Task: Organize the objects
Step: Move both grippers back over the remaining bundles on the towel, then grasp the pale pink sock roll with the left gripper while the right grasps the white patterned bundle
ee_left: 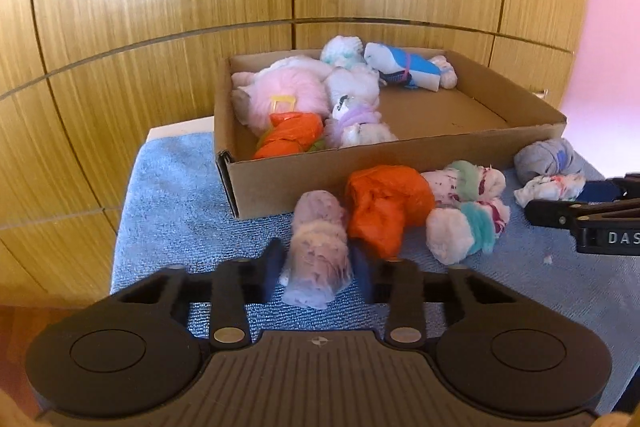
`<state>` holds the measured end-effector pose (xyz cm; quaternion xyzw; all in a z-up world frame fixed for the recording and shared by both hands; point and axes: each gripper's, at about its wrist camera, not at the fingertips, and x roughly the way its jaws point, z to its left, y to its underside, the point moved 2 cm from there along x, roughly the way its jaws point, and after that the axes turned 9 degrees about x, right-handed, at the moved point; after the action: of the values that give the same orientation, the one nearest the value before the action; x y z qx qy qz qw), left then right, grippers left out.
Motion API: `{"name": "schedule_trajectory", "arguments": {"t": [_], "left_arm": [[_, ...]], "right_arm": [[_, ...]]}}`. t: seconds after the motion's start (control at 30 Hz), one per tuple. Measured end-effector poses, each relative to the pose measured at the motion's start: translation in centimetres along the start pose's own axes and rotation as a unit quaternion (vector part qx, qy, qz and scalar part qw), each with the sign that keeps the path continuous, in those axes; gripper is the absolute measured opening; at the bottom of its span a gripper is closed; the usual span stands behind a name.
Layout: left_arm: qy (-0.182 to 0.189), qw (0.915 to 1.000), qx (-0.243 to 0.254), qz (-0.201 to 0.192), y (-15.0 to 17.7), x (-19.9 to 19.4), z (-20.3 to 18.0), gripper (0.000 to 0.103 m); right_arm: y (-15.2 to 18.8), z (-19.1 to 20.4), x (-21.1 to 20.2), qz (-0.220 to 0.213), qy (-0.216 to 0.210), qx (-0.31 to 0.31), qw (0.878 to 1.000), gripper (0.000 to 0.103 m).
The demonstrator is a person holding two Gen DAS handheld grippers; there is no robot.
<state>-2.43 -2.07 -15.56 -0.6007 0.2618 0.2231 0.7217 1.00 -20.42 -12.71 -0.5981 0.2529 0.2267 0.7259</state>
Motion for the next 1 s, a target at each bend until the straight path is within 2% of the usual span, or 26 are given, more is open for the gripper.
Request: {"name": "schedule_trajectory", "arguments": {"t": [0.23,0.4,0.73,1.0], "left_arm": [[0.0,1.0,-0.006,0.002,0.1,-0.6,-0.1,0.035],[-0.005,0.9999,-0.008,-0.005,0.5,-1.8,-0.2,0.034],[-0.012,0.9997,-0.022,0.005,1.7,-3.8,-0.4,0.034],[-0.011,0.9999,-0.003,0.0,-0.5,-6.6,-1.5,0.034]], "right_arm": [[1.2,-0.5,-2.2,-0.007,-0.017,-0.008,1.0,0.063],[1.7,-1.5,-3.4,-0.018,-0.01,-0.016,1.0,0.063],[2.4,-2.6,-4.0,-0.017,-0.021,-0.023,0.999,0.063],[1.2,-4.7,-6.7,-0.037,-0.024,-0.025,0.999,0.063]]}}
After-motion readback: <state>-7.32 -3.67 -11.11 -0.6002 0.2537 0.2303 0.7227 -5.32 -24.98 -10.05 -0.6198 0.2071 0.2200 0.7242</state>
